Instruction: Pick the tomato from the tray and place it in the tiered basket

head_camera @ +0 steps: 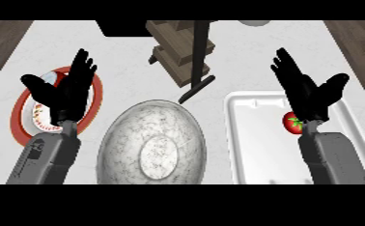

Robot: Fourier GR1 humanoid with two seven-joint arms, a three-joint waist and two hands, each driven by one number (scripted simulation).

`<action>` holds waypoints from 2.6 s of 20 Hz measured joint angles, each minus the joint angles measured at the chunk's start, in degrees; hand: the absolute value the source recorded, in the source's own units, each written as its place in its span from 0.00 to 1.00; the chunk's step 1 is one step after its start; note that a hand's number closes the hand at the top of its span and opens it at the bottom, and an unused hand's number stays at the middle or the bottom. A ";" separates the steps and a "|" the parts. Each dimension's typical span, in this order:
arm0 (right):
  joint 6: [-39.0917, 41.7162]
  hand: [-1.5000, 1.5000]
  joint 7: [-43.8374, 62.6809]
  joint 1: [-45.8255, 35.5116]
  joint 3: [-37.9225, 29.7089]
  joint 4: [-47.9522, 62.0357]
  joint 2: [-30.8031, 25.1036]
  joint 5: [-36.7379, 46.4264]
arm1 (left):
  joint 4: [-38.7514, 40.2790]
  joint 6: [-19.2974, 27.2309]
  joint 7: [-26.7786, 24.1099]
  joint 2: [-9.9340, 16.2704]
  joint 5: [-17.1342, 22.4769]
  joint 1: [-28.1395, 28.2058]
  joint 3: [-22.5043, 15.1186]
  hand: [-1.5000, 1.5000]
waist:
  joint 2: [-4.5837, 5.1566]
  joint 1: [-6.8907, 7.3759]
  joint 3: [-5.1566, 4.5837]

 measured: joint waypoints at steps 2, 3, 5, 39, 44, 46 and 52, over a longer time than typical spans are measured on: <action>0.72 1.00 -0.36 -1.46 -0.18 -1.23 -0.66 -0.13 | -2.20 -0.08 -0.56 0.45 -2.14 0.95 -1.82 0.50 | 0.33 0.43 0.38; 1.73 1.00 -1.19 -2.53 -0.37 -1.68 -1.17 -0.52 | -2.90 -0.63 -1.26 1.63 -3.57 0.88 -2.60 0.50 | 0.44 0.64 0.52; 3.62 1.00 -3.15 -4.76 -0.30 -3.64 -1.69 -1.24 | -4.35 -1.81 -2.97 4.47 -7.16 0.89 -4.59 0.50 | 0.43 1.00 0.74; 11.85 0.00 58.84 -9.62 17.30 -22.40 -22.33 27.40 | -17.20 -5.43 -7.81 10.85 -21.33 11.02 -11.08 0.50 | 0.74 1.17 0.71; 11.04 0.00 61.66 -11.14 21.16 -20.17 -18.59 31.11 | -16.73 -6.03 -6.96 10.18 -21.43 9.52 -10.66 0.50 | 0.87 1.16 0.75; 11.04 0.00 61.82 -11.32 22.39 -17.75 -18.02 32.68 | -16.95 -5.89 -6.86 9.75 -21.74 9.76 -10.93 0.50 | 0.94 1.32 0.76; 10.81 0.00 62.50 -10.92 25.12 -11.09 -16.05 37.37 | -17.10 -5.83 -6.51 9.38 -22.44 9.50 -10.66 0.50 | 1.00 1.27 0.78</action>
